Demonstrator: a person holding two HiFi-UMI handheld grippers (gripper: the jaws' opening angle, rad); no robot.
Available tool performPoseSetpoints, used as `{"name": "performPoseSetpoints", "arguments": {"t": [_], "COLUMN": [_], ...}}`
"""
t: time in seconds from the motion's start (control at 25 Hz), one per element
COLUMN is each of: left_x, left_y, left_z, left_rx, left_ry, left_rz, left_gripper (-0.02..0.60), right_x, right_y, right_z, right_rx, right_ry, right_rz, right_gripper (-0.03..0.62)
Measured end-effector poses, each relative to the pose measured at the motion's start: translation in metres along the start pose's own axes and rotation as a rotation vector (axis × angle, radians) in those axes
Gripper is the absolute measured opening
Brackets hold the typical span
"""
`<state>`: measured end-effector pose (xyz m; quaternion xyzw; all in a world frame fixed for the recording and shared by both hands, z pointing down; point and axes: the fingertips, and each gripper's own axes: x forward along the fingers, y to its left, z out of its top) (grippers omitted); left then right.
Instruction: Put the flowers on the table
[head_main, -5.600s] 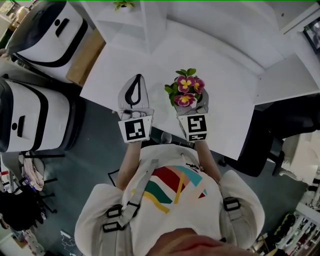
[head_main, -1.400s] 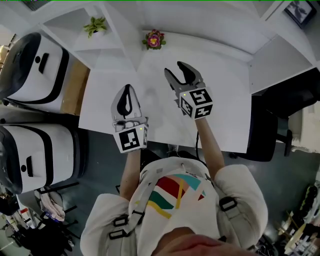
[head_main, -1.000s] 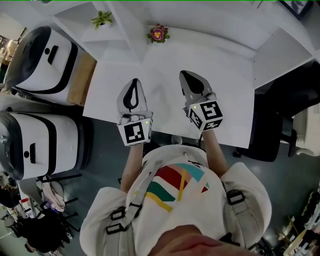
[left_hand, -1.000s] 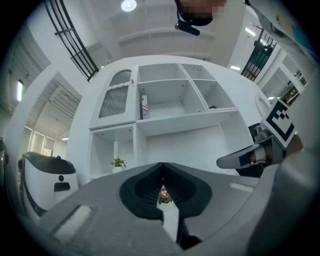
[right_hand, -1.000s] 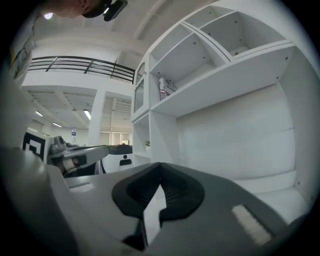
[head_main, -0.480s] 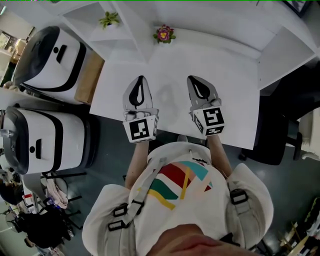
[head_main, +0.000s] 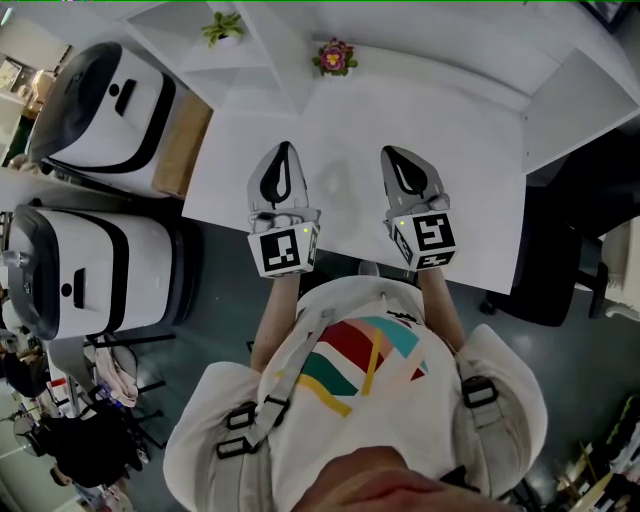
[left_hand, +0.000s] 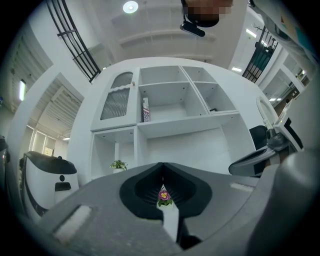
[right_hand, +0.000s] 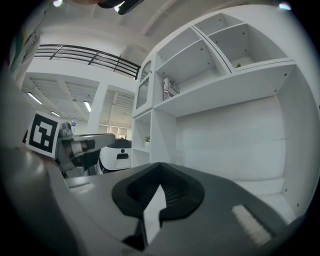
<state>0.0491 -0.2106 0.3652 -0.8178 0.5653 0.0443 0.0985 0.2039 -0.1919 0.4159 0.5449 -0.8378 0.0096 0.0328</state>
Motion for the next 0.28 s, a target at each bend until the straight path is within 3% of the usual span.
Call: {"name": "performPoseSetpoints", "arguments": {"t": [0.28], "left_x": [-0.0002], "left_y": [0.0102], "left_z": [-0.0051], "left_rx": [0.002], "left_ry": [-0.007], "left_rz": [0.014], "left_gripper": [0.005], "right_x": [0.0038], "right_y": [0.0023], "right_z": [-0.0004], "right_rx": [0.001], "right_ry": [0.004], "right_rz": [0.004], "right_gripper": [0.000]}}
